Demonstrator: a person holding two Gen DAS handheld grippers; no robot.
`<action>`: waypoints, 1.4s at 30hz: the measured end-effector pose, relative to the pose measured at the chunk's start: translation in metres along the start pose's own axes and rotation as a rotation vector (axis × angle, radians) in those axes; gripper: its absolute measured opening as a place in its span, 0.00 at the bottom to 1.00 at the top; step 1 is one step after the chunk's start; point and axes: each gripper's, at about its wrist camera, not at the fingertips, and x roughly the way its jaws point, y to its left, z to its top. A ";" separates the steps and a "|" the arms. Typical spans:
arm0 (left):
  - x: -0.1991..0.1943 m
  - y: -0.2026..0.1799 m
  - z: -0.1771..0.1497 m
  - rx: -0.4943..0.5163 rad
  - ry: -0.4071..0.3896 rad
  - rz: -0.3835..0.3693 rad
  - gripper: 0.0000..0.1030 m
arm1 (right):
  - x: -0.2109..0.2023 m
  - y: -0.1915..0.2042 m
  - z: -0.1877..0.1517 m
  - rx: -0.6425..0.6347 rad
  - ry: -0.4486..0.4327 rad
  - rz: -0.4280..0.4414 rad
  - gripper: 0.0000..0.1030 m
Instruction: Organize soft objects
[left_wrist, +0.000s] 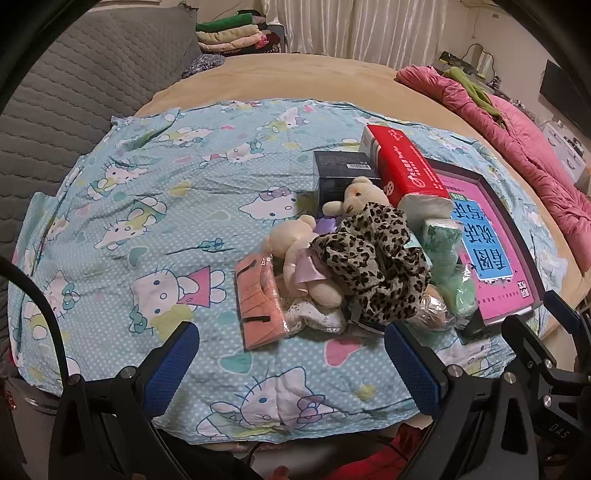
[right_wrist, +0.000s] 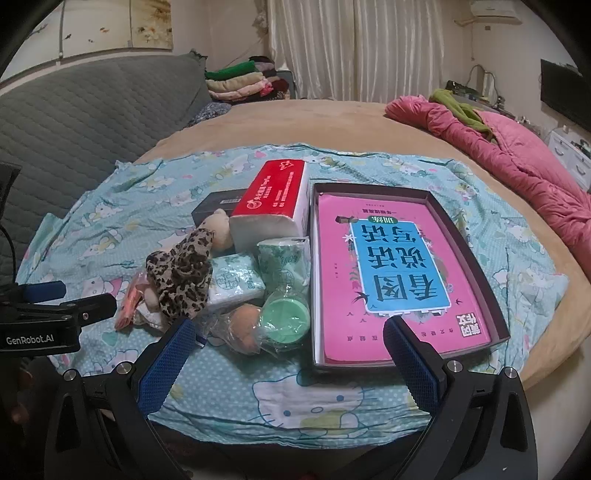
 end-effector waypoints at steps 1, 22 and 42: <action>0.000 0.000 0.000 0.000 0.001 -0.002 0.98 | 0.000 0.000 0.000 -0.001 -0.001 0.001 0.98; -0.001 -0.001 0.000 0.007 -0.002 -0.005 0.98 | -0.002 0.003 0.001 -0.018 -0.011 0.000 0.98; 0.015 0.011 -0.002 -0.041 0.035 -0.027 0.98 | 0.004 0.003 0.000 -0.026 0.001 0.014 0.98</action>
